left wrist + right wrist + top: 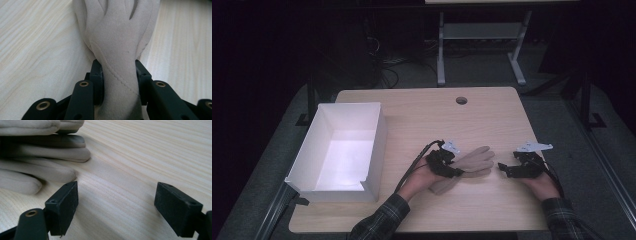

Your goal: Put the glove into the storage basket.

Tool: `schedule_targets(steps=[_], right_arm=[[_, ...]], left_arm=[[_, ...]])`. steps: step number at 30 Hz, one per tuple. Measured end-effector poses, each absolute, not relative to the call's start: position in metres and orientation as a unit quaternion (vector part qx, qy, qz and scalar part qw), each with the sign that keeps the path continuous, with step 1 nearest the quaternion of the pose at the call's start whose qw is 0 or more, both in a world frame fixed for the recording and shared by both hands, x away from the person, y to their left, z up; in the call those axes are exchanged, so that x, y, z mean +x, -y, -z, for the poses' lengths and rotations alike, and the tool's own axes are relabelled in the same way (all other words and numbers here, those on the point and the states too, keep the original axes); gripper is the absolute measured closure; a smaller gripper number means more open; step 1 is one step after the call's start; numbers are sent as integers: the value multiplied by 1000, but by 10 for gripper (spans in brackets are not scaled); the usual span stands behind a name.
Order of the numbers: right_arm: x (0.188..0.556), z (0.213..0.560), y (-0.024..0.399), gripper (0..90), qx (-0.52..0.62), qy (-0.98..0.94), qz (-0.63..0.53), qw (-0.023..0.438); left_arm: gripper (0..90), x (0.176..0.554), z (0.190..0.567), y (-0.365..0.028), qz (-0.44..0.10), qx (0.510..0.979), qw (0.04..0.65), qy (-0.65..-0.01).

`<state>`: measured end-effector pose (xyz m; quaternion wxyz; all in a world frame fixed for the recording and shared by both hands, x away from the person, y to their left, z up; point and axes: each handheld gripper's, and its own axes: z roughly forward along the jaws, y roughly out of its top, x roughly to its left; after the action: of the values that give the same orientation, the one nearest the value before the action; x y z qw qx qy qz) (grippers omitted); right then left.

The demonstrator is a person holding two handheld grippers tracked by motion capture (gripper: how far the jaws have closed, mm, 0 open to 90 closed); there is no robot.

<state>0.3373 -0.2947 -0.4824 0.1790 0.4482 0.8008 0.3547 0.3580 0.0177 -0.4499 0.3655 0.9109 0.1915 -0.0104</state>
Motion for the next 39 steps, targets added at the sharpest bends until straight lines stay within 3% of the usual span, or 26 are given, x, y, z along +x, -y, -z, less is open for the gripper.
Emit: schedule_targets(steps=[14, 39], right_arm=[[337, 482, 294, 188, 449, -801, -354, 178], [337, 482, 294, 188, 449, -801, -354, 178]], left_arm=[[693, 359, 420, -34, 0, 899, 382, -214], [692, 363, 335, -82, -36, 882, 392, -259]])
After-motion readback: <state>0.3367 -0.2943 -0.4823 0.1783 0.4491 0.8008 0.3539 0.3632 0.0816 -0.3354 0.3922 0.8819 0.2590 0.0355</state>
